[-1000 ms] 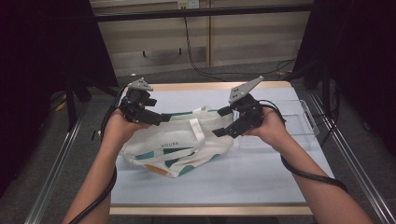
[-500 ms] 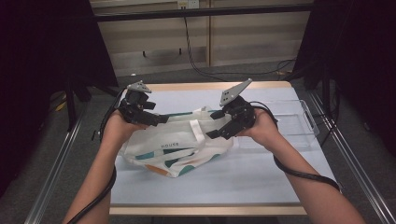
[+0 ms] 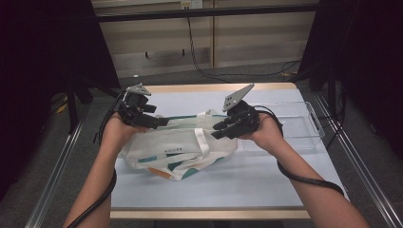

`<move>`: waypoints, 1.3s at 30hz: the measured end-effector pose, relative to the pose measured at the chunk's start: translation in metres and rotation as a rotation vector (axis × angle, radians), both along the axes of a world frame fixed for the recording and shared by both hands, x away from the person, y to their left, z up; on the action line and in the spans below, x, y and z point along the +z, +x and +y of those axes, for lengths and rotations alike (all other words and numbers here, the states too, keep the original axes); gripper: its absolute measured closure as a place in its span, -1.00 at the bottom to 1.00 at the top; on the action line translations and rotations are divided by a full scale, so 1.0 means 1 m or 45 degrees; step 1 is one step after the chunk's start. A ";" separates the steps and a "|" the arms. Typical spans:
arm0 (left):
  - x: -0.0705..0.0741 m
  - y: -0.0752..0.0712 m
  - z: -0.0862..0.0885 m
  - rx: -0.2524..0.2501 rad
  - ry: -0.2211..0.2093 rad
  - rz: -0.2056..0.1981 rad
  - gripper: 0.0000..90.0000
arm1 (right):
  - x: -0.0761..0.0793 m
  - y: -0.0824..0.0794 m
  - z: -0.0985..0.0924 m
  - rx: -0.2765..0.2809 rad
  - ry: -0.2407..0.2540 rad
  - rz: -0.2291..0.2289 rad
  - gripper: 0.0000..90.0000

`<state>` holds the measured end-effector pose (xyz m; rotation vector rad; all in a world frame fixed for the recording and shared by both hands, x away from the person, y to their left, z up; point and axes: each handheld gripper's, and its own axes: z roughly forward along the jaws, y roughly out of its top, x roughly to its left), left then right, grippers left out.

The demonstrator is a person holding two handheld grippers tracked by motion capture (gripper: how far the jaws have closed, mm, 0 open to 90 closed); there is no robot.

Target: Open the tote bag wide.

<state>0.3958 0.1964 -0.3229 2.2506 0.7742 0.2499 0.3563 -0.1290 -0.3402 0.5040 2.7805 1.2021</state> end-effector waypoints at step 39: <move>0.001 0.004 0.003 0.060 0.059 0.046 0.91 | -0.007 -0.012 -0.014 0.059 0.030 0.010 0.94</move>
